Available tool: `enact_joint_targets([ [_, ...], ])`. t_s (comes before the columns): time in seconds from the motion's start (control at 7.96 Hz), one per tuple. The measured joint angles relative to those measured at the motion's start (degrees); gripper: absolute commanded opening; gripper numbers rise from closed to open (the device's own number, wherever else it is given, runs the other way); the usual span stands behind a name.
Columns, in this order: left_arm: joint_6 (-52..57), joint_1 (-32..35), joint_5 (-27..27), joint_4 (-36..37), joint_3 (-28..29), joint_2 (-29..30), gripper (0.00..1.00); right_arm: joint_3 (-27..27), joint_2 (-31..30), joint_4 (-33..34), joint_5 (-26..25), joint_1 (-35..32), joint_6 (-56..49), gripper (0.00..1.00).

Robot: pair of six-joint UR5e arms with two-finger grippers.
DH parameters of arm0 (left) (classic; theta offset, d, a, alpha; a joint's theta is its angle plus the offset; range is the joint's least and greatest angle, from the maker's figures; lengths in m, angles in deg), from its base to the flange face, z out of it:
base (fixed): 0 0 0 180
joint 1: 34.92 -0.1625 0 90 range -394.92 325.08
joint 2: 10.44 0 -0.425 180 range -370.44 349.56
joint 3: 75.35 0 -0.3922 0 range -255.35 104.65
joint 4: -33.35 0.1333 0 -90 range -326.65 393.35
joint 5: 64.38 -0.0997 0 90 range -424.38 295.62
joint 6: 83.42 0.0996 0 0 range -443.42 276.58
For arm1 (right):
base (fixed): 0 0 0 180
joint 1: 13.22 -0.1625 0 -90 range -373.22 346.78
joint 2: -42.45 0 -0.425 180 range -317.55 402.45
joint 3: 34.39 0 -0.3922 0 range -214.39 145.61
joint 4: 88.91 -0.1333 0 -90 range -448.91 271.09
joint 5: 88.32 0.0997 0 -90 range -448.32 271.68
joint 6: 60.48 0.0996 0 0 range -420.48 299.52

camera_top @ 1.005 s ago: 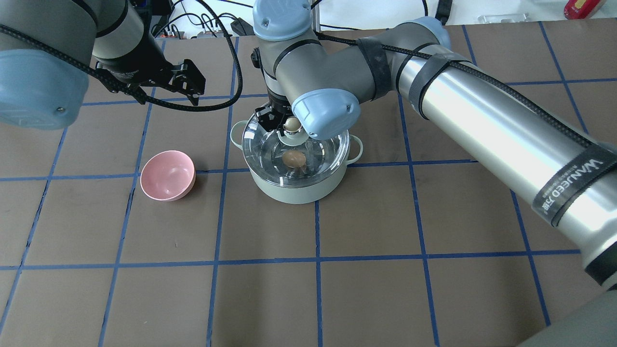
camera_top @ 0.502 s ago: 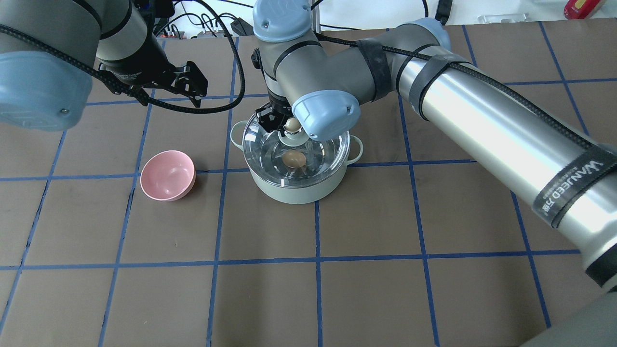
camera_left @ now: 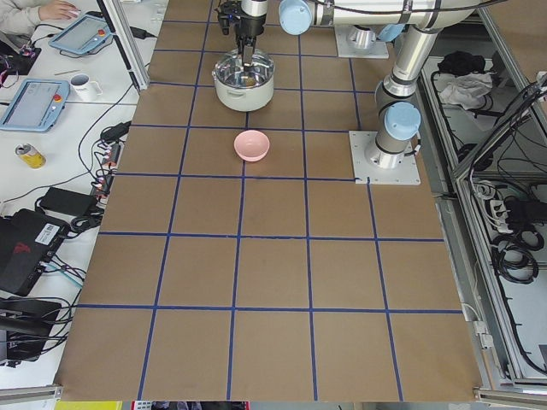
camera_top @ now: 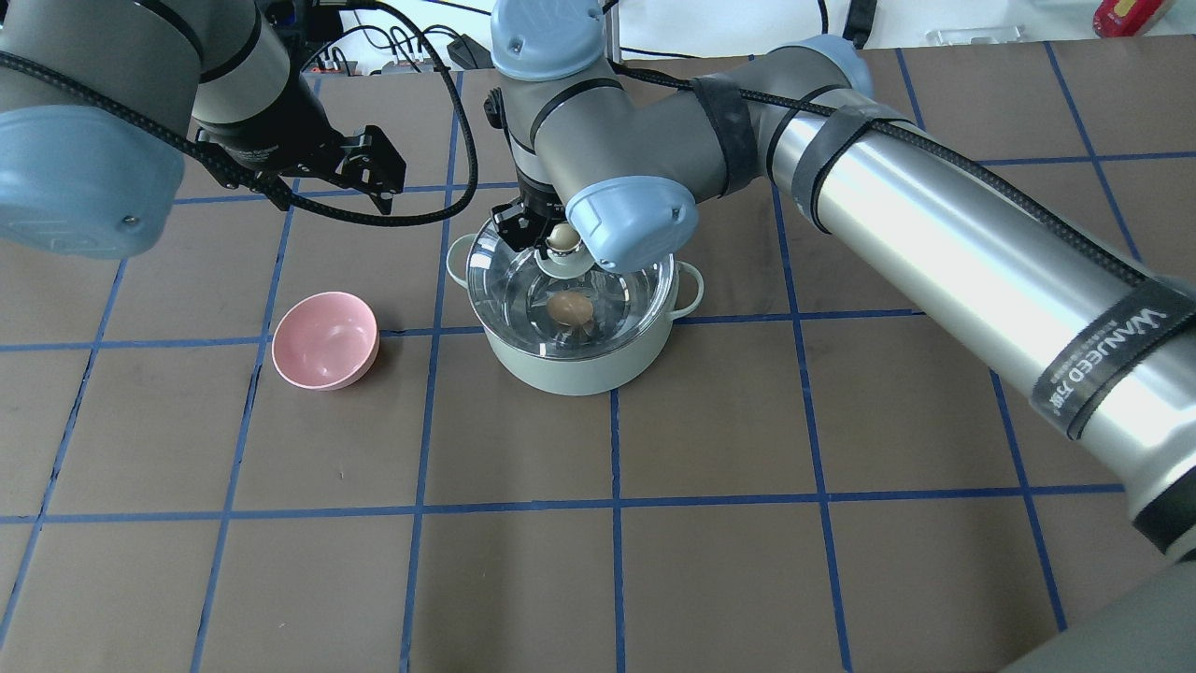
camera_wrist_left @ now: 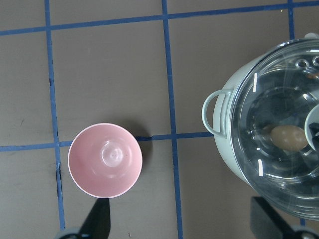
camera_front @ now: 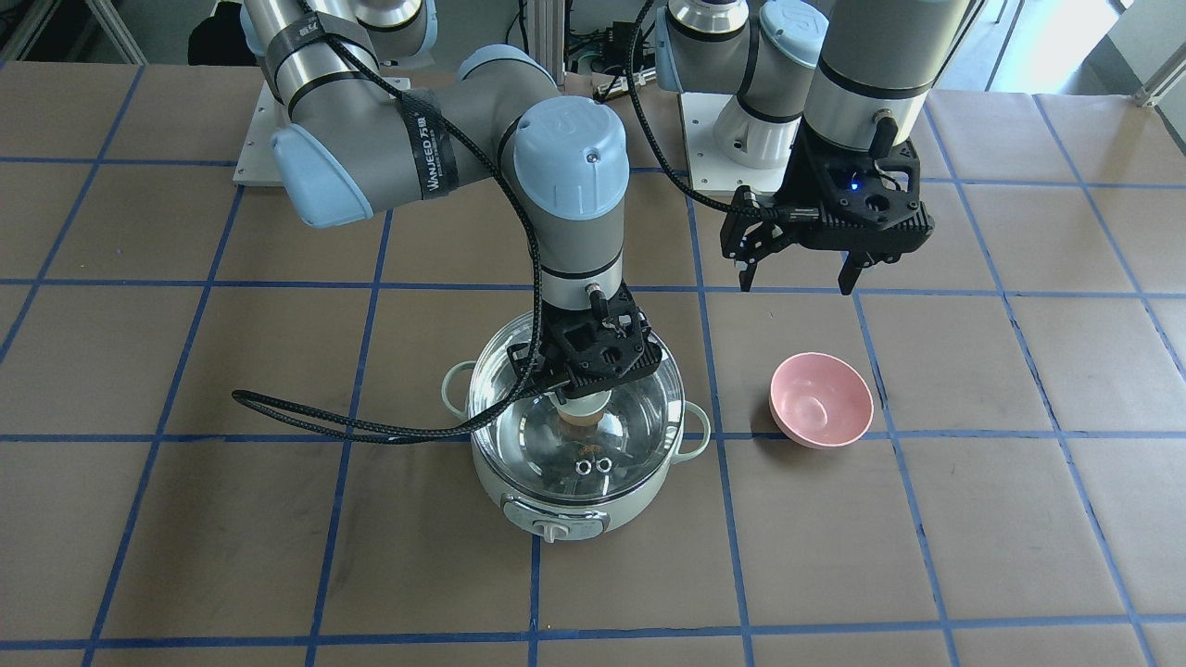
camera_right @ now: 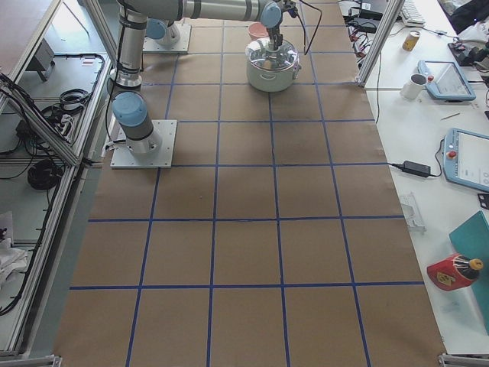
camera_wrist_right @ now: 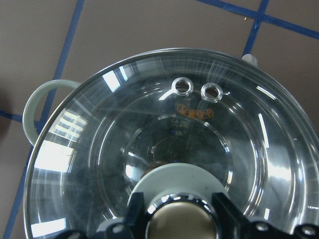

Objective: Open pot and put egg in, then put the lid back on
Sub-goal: 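Lower the glass lid onto the pot with the right gripper and release the knob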

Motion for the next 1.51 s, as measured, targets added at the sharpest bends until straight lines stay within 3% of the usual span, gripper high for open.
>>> enact_joint_targets([
  [1.0,0.0,1.3,-0.3,0.1,-0.3,-0.2,1.0,-0.1,0.4,0.3,-0.2,0.1,-1.0,0.0],
  [1.13,0.0,1.3,-0.2,0.1,-0.3,-0.2,1.0,-0.1,0.4,0.3,-0.2,0.1,-1.0,0.44],
  [1.26,0.0,1.4,-0.4,0.2,-0.2,-0.2,1.0,-0.1,0.4,0.4,-0.1,0.1,-1.0,0.99],
  [1.51,0.0,1.4,-0.6,0.3,-0.1,-0.2,1.0,-0.1,0.3,2.1,0.3,0.1,-0.9,1.0],
])
